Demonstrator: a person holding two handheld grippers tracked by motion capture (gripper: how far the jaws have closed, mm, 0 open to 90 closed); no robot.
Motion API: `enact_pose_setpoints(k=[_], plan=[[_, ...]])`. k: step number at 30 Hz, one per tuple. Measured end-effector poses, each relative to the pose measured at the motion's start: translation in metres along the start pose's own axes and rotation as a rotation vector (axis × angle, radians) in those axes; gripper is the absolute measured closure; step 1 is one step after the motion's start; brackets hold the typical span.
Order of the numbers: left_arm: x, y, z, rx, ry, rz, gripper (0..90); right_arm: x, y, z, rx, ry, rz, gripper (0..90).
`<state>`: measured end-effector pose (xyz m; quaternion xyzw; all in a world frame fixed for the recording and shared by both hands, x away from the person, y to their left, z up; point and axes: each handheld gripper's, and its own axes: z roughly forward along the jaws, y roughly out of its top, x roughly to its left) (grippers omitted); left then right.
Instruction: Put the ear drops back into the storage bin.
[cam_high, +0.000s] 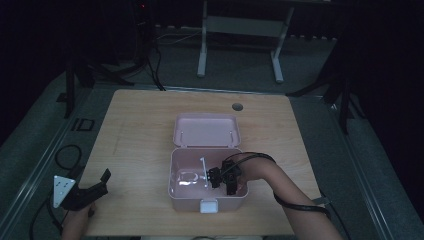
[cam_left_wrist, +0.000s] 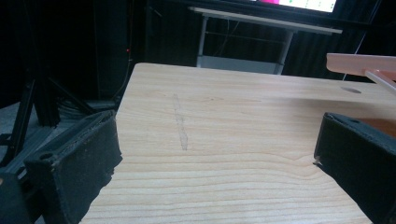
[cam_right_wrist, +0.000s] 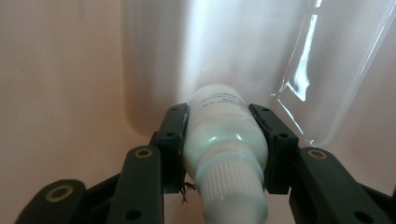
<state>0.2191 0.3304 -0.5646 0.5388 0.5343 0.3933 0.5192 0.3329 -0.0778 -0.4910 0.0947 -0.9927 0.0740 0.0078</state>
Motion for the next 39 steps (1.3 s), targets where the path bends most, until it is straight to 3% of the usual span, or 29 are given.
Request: enact_pose_setpoints(k=[11,19,29,34,39], plan=[[0.000,0.000,0.000,-0.002,0.000,-0.003,0.4,0.000,-0.001,-0.004,-0.009,0.014,0.001,58.1],[0.000,0.000,0.000,-0.001,0.001,-0.003,0.4,0.001,-0.008,-0.026,-0.061,-0.017,0.017,55.6],[0.000,0.000,0.000,-0.001,0.003,-0.001,0.4,0.005,-0.022,-0.062,-0.164,-0.071,0.029,53.3],[0.000,0.000,0.000,-0.001,0.002,-0.003,0.4,0.007,-0.033,-0.089,-0.270,-0.118,0.056,45.0],[0.000,0.000,0.000,-0.001,0.002,-0.003,0.4,0.009,-0.048,-0.109,-0.341,-0.177,0.102,30.1]])
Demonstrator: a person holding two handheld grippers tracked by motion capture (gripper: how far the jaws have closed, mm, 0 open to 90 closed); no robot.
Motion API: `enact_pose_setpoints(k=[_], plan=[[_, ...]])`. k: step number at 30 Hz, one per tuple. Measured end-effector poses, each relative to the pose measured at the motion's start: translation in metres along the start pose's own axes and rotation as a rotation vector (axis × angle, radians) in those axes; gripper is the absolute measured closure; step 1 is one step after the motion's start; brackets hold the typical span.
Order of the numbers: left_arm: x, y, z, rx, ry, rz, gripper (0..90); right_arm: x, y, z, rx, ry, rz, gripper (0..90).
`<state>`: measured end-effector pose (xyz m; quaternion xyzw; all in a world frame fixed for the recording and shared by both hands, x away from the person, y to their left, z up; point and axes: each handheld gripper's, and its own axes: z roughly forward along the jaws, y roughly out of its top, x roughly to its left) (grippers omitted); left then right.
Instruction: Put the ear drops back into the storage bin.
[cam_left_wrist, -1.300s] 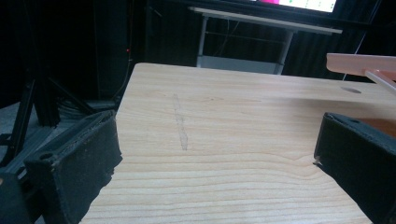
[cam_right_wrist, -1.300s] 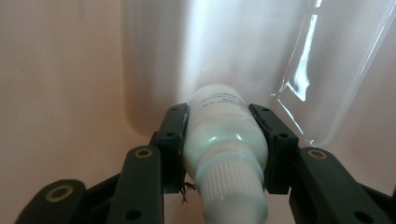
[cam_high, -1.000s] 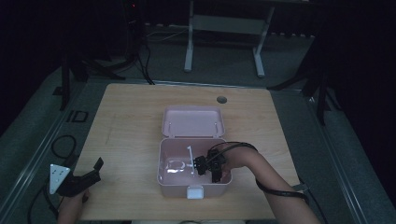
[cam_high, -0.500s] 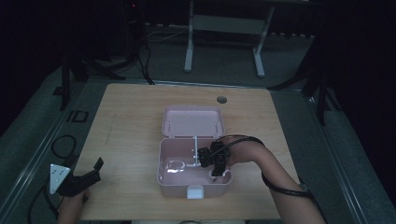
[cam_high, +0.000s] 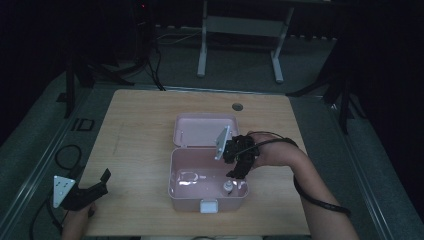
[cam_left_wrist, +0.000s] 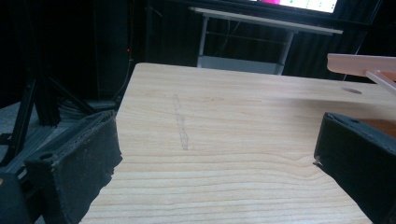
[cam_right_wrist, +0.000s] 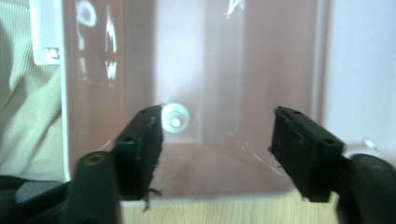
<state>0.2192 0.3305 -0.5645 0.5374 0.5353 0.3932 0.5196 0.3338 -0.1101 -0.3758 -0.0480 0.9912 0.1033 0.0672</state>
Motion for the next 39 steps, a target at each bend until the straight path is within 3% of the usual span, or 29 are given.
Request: enact_pose_setpoints(k=[4,9,15,25,29,33,39], plan=[[0.000,0.000,0.000,0.000,0.001,0.000,0.4,-0.007,-0.013,-0.013,-0.039,-0.029,0.067,13.0],[0.000,0.000,0.000,0.000,0.001,0.001,0.5,-0.012,-0.033,-0.020,-0.087,-0.086,0.127,12.2],[0.000,0.000,0.000,0.001,0.002,0.002,0.5,-0.020,-0.061,-0.017,-0.108,-0.103,0.205,13.6],[0.000,0.000,0.000,0.001,0.002,0.003,0.4,-0.021,-0.100,0.024,-0.037,-0.113,0.311,14.2],[0.000,0.000,0.000,0.001,0.002,0.003,0.4,-0.021,-0.113,0.041,-0.049,-0.111,0.358,14.2],[0.000,0.000,0.000,0.000,0.003,0.004,0.4,-0.019,-0.125,0.058,-0.059,-0.152,0.399,14.1],[0.000,0.000,0.000,0.000,0.002,0.003,0.4,-0.014,-0.144,0.079,-0.101,-0.268,0.472,14.1]])
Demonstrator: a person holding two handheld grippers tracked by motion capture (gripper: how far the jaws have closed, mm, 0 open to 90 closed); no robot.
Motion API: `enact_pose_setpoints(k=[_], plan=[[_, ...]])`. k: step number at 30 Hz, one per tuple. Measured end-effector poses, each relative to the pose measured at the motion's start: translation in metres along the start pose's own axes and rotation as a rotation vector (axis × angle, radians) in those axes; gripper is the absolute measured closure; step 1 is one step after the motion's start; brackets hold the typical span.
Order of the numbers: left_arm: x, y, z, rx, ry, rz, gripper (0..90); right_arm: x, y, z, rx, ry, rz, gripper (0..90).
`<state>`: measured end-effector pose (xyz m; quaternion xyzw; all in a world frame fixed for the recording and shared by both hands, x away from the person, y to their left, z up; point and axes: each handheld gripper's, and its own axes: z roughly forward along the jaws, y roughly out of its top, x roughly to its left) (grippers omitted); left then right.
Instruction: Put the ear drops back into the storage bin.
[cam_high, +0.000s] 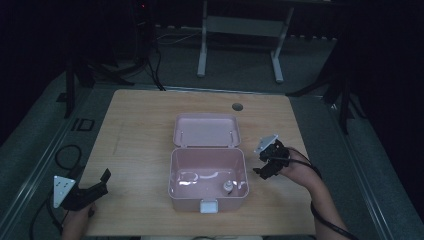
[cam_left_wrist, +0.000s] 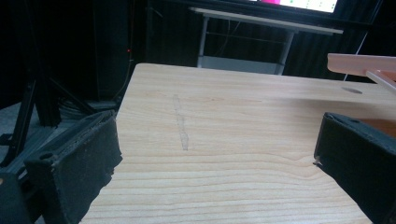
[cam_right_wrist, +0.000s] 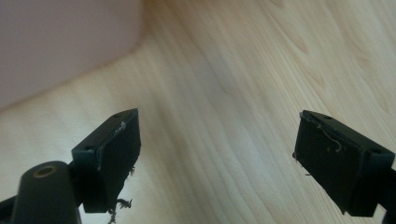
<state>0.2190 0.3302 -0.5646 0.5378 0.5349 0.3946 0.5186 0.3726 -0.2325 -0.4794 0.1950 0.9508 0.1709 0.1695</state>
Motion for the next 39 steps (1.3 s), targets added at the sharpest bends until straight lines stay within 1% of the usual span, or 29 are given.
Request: enact_pose_setpoints(k=[2,4,5,6,8,10,12,18,19,20,24,27,29,31,32,34,35,37,39], plan=[[0.000,0.000,0.000,0.000,0.000,0.001,0.5,0.000,-0.008,0.004,-0.025,-0.040,0.021,13.8],[0.000,0.000,0.000,-0.001,0.001,0.001,0.4,0.000,-0.018,0.008,-0.056,-0.059,0.059,13.7],[0.000,0.000,0.000,0.000,0.001,0.001,0.4,0.000,-0.021,0.009,-0.067,-0.076,0.070,13.7],[0.000,0.000,0.000,0.000,0.001,0.000,0.4,0.000,-0.025,0.010,-0.082,-0.096,0.091,13.7],[0.000,0.000,0.000,-0.001,-0.001,0.001,0.4,0.002,-0.033,0.012,-0.120,-0.121,0.129,13.6],[0.000,0.000,0.000,-0.003,-0.003,-0.001,0.4,0.004,-0.042,0.014,-0.151,-0.170,0.164,13.5],[0.000,0.000,0.000,-0.002,-0.004,-0.003,0.4,0.005,-0.049,0.016,-0.172,-0.193,0.203,13.5],[0.000,0.000,0.000,-0.002,-0.005,-0.005,0.4,0.007,-0.073,0.021,-0.229,-0.216,0.324,13.3],[0.000,0.000,0.000,-0.001,-0.005,-0.005,0.4,0.007,-0.077,0.022,-0.242,-0.230,0.344,13.2],[0.000,0.000,0.000,-0.001,-0.004,-0.006,0.4,0.007,-0.081,0.021,-0.263,-0.252,0.372,13.2],[0.000,0.000,0.000,-0.003,-0.002,-0.005,0.5,0.006,-0.096,0.020,-0.315,-0.279,0.463,13.2],[0.000,0.000,0.000,-0.001,-0.004,-0.007,0.4,0.004,-0.104,0.019,-0.341,-0.274,0.498,13.2],[0.000,0.000,0.000,-0.002,-0.003,-0.007,0.5,0.004,-0.108,0.018,-0.356,-0.283,0.518,13.2],[0.000,0.000,0.000,-0.002,-0.002,-0.006,0.4,0.003,-0.110,0.018,-0.366,-0.284,0.525,13.2],[0.000,0.000,0.000,-0.003,-0.001,-0.006,0.4,0.003,-0.113,0.018,-0.383,-0.294,0.543,13.2],[0.000,0.000,0.000,-0.002,-0.001,-0.006,0.5,0.003,-0.117,0.018,-0.412,-0.278,0.567,13.2],[0.000,0.000,0.000,-0.002,-0.002,-0.007,0.4,0.003,-0.118,0.018,-0.416,-0.278,0.573,13.2],[0.000,0.000,0.000,-0.002,-0.002,-0.007,0.4,0.003,-0.121,0.020,-0.419,-0.293,0.586,13.2],[0.000,0.000,0.000,-0.002,-0.003,-0.007,0.5,0.003,-0.125,0.021,-0.428,-0.296,0.610,13.2]])
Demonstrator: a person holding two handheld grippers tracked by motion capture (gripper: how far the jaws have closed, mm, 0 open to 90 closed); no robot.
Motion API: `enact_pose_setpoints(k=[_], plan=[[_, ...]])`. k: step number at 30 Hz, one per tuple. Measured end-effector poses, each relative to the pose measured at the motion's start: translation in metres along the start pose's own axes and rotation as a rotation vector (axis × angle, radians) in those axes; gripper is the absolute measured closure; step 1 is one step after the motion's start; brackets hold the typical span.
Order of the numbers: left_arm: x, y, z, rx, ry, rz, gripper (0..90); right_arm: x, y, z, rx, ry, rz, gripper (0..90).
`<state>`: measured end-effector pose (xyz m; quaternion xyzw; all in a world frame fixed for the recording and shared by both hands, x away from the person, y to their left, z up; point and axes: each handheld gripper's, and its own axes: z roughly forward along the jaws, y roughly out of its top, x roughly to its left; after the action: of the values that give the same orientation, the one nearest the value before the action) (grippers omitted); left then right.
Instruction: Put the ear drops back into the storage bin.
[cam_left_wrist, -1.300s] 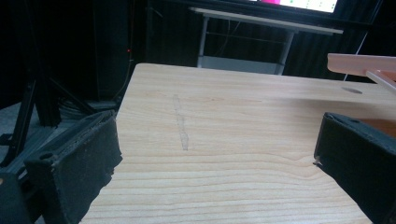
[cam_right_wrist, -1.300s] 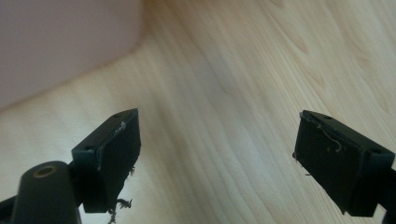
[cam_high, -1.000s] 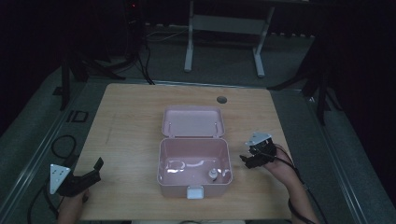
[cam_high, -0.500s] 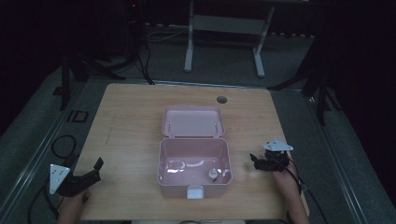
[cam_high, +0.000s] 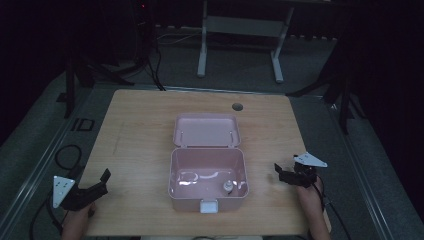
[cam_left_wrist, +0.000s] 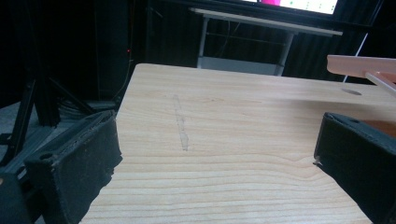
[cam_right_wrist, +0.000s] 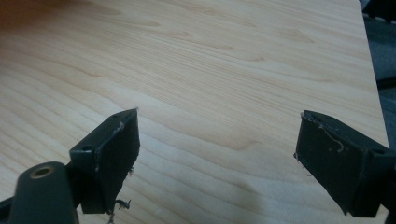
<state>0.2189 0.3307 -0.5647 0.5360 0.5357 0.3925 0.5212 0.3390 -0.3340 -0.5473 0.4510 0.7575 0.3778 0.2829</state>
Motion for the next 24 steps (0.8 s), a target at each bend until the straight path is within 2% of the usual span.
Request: enact_pose_setpoints(k=[6,9,12,19,24], plan=[[0.000,0.000,0.000,0.000,-0.001,0.001,0.4,-0.006,-0.006,-0.002,-0.038,0.000,0.074,13.3],[0.000,0.000,0.000,0.000,-0.001,0.001,0.4,-0.008,-0.008,-0.004,-0.064,-0.027,0.109,13.3],[0.000,0.000,0.000,0.000,-0.002,0.000,0.4,-0.011,-0.009,-0.006,-0.090,-0.034,0.140,13.3],[0.000,0.000,0.000,0.001,-0.001,0.002,0.4,-0.014,-0.012,-0.009,-0.117,-0.060,0.177,13.3],[0.000,0.000,0.000,0.004,0.000,0.000,0.4,-0.013,-0.012,-0.009,-0.134,-0.058,0.194,13.3]])
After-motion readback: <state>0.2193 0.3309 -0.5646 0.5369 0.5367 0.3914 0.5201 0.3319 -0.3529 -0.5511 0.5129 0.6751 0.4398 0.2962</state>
